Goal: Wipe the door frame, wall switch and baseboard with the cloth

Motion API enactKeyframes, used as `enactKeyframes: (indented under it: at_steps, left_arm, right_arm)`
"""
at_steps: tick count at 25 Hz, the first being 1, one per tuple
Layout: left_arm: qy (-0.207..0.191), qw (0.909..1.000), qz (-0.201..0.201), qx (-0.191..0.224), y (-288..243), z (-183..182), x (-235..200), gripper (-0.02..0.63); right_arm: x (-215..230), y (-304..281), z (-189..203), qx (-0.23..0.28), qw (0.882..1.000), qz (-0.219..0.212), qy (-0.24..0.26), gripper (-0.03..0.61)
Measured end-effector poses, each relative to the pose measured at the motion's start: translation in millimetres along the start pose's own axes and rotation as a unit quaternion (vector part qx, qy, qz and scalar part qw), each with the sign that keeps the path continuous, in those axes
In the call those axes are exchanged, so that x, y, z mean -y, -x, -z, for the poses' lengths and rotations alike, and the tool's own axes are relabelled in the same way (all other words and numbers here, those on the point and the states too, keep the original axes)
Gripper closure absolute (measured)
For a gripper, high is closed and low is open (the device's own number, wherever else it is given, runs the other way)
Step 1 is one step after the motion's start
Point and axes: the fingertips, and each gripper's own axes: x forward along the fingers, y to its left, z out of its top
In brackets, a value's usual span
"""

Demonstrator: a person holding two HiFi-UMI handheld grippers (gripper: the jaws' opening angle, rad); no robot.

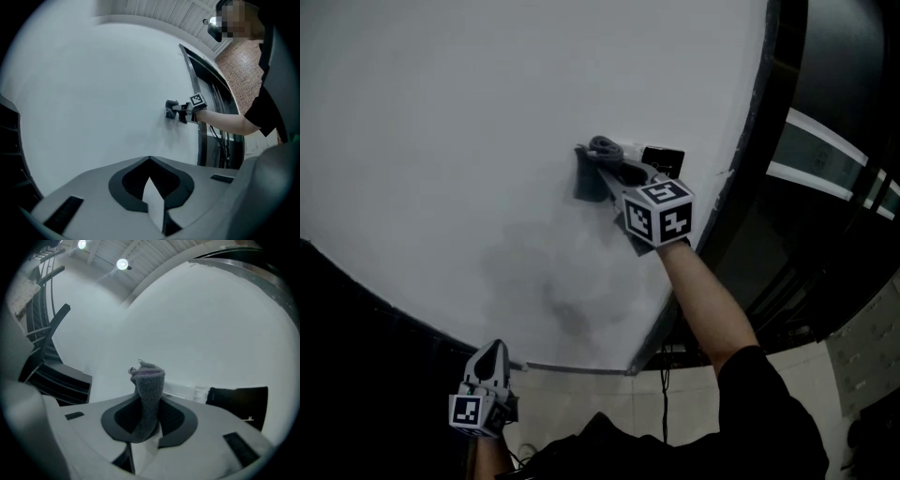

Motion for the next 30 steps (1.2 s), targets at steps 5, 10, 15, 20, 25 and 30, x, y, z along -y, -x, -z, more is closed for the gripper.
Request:
enactKeyframes:
  at_steps: [5,10,15,20,25,30]
  left_arm:
    - [-0.005,0.9999,0.006,-0.013,-10.7,10.4,37.9,0.612]
    - [0.0,0.9995,0.024,-0.019,-27.7,11.9,47.3,0.612]
    - [0.002,0.9988,0.043,-0.023,-43.0,14.1,36.6,0.612]
    - [-0.006,0.996,0.084,-0.031,-54.1,14.0,47.2,0.612]
    - [-0.011,0.9945,0.096,-0.04,-51.4,10.9,33.9,0.612]
    - [-0.007,0.9946,0.093,-0.046,-48.9,12.3,18.6,0.612]
  right_arm:
    - [29.9,24.0,6.1,-0.001,0.999,-0.017,-0.045,0.488]
    - [48.6,37.8,11.6,-0.004,0.999,-0.004,-0.036,0.488]
    - [65.0,49.2,17.4,-0.023,0.999,0.024,-0.02,0.487]
    - [70.3,56.4,22.2,-0.027,0.998,0.016,-0.051,0.486]
    - [73.1,61.6,22.3,-0.022,0.997,0.024,-0.073,0.486]
    - [98.1,82.6,27.6,-0.021,0.993,0.053,-0.1,0.488]
